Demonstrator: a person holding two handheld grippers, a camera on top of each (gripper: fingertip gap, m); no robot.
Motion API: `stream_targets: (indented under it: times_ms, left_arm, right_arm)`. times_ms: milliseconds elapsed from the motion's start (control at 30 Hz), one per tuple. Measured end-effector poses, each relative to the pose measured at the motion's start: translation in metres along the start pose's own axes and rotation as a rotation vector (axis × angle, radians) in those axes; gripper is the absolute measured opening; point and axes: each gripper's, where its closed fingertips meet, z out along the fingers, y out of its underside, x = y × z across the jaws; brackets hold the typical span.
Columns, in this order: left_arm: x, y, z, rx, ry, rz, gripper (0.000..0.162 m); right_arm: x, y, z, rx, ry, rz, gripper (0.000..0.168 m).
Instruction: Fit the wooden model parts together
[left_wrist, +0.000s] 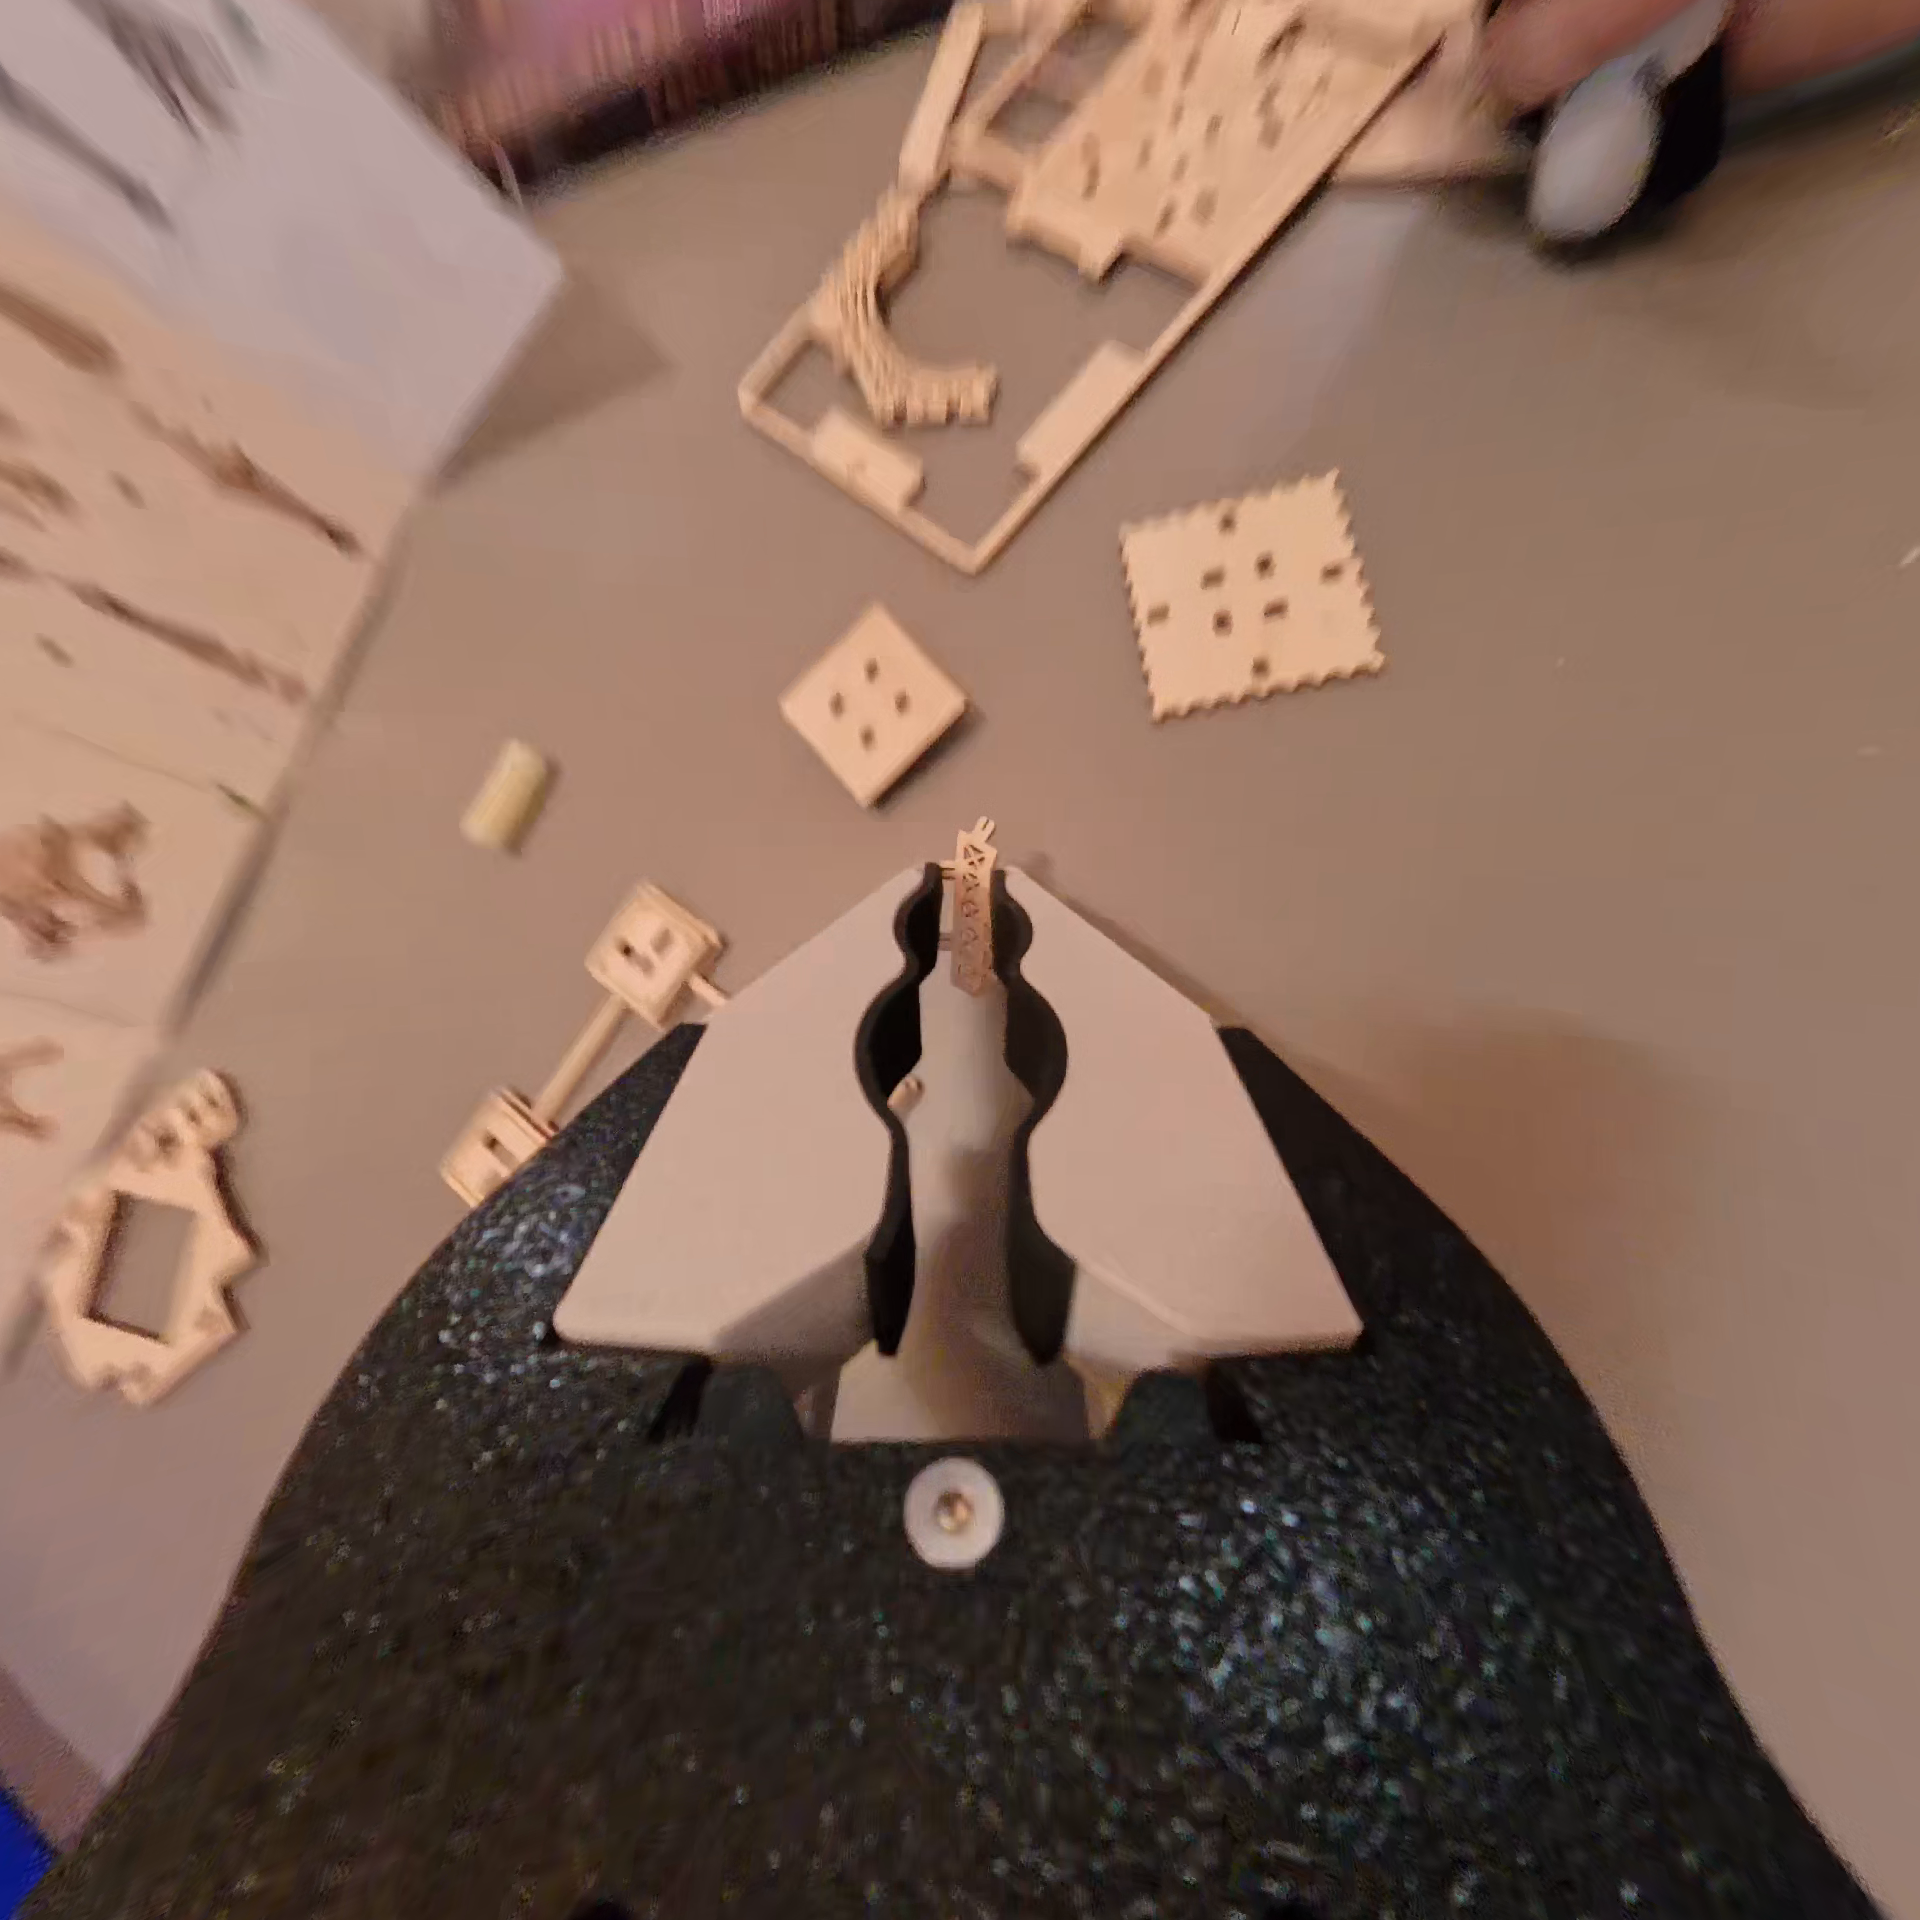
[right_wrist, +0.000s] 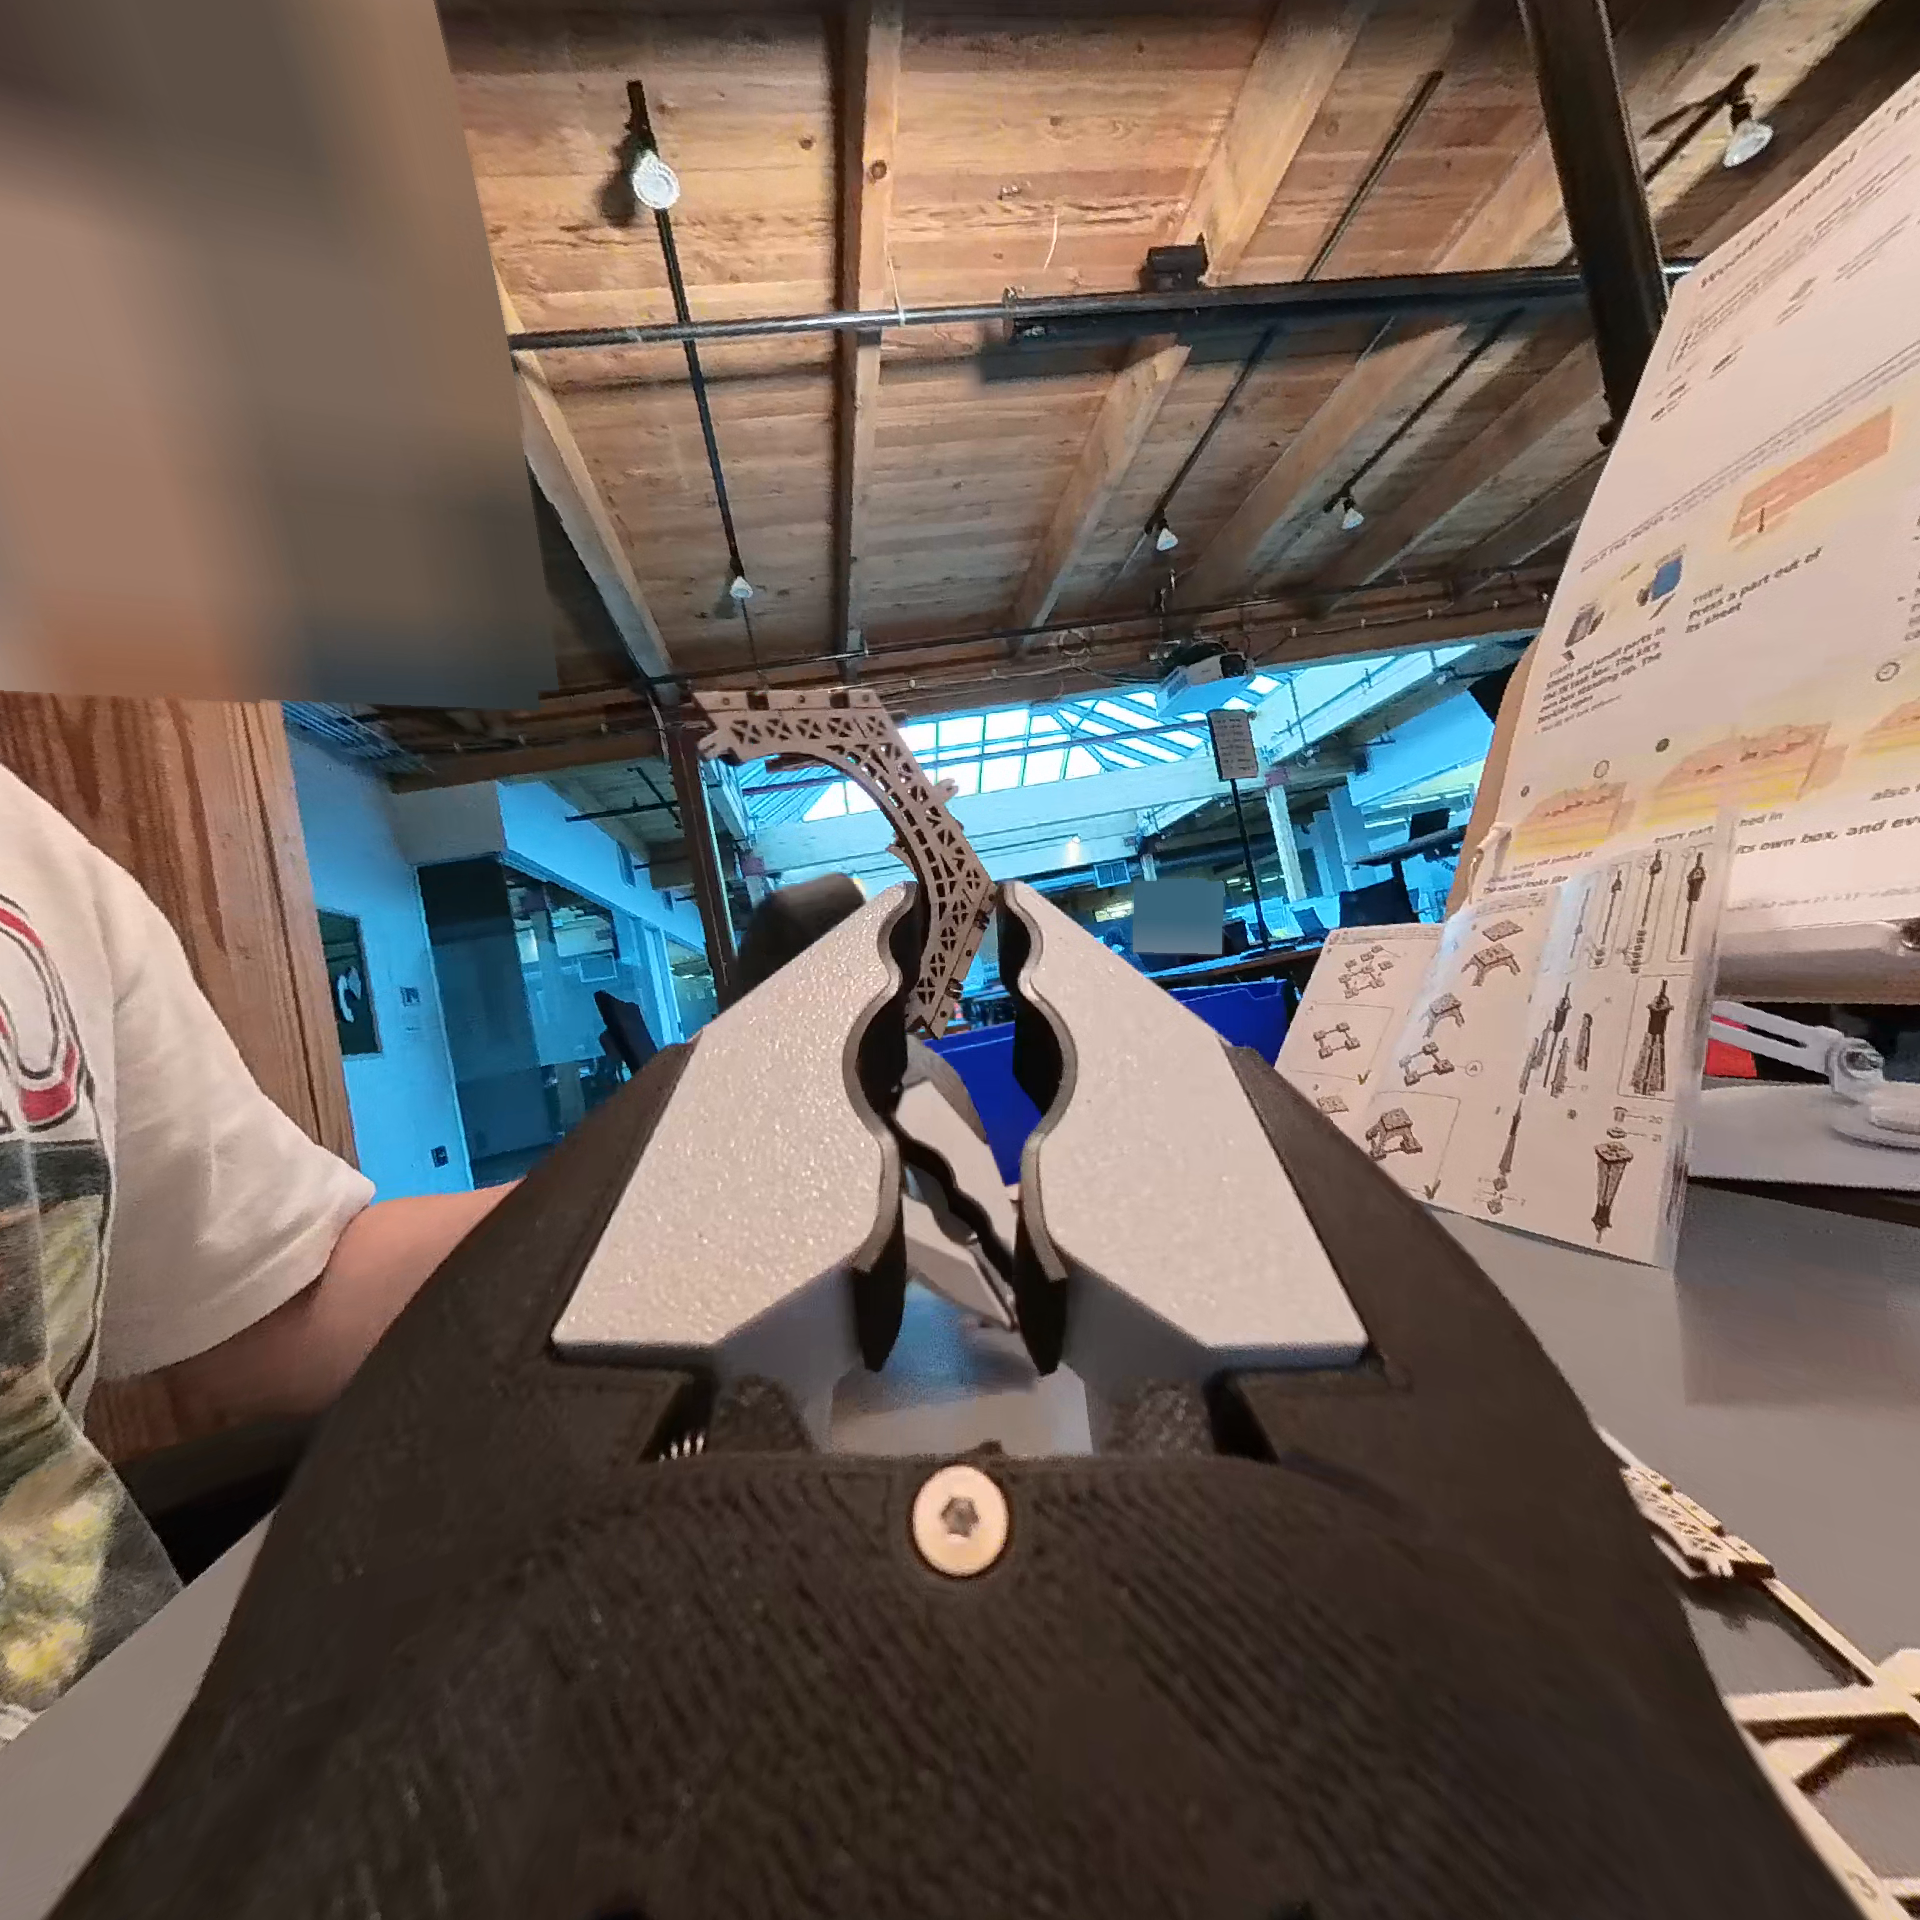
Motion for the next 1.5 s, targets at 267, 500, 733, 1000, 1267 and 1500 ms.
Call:
stream_targets:
  times_ms: [267, 500, 733, 1000, 1267, 1500]
  left_arm:
    - [0.04, -0.124, -0.071, 0.61, 0.023, 0.352, 0.006]
    - [0.07, -0.163, -0.108, 0.86, 0.286, 0.285, 0.006]
    - [0.046, -0.117, -0.073, 0.55, 0.074, 0.352, 0.006]
    - [0.053, -0.009, -0.023, -0.009, -0.039, 0.695, 0.007]
    - [0.055, -0.002, -0.018, 0.009, -0.033, 0.645, 0.007]
    - [0.059, -0.004, -0.017, 0.0, -0.017, 0.654, 0.007]
  right_arm:
    - [-0.026, -0.005, 0.003, 0.023, -0.157, 0.036, 0.01]
    - [-0.041, 0.004, 0.004, -0.039, -0.245, 0.065, 0.011]
    - [-0.03, 0.005, 0.0, -0.085, -0.189, -0.004, 0.011]
    - [-0.022, 0.005, -0.005, -0.106, -0.167, -0.031, 0.011]
    - [-0.027, 0.008, -0.003, -0.117, -0.188, -0.021, 0.011]
    - [-0.03, 0.013, -0.002, -0.138, -0.201, -0.024, 0.011]
